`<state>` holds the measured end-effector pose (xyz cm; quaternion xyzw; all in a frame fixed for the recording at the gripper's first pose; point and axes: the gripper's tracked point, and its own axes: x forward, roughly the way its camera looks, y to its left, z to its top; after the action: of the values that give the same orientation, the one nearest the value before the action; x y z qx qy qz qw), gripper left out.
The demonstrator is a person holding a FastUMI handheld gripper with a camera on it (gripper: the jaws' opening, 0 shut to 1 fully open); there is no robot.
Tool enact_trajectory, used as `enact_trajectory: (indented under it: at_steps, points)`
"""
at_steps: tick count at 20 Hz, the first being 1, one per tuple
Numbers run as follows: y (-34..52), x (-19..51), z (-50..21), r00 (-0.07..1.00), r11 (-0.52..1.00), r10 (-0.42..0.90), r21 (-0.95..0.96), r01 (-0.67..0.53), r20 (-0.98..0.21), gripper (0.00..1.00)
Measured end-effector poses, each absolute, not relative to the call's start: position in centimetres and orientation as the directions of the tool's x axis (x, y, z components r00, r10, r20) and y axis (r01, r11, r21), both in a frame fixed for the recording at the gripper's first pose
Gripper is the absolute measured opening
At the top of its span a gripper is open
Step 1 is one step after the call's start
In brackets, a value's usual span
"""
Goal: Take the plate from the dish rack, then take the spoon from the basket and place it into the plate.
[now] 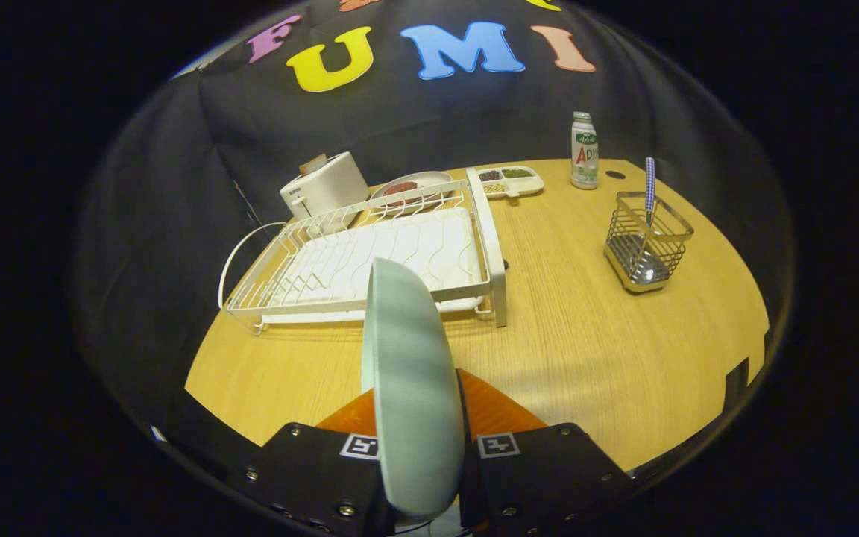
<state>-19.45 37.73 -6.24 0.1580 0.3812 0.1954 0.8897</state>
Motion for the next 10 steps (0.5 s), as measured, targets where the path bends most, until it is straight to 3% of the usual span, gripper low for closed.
enact_trajectory:
  at_steps: [5, 10]
  points:
    - [39.0, -19.4, -8.4, 0.545, 0.752, 0.61, 0.636, -0.171, -0.575, 0.31]
    - [39.1, -19.1, -9.7, 0.477, 0.688, 0.673, 0.714, -0.125, -0.565, 0.31]
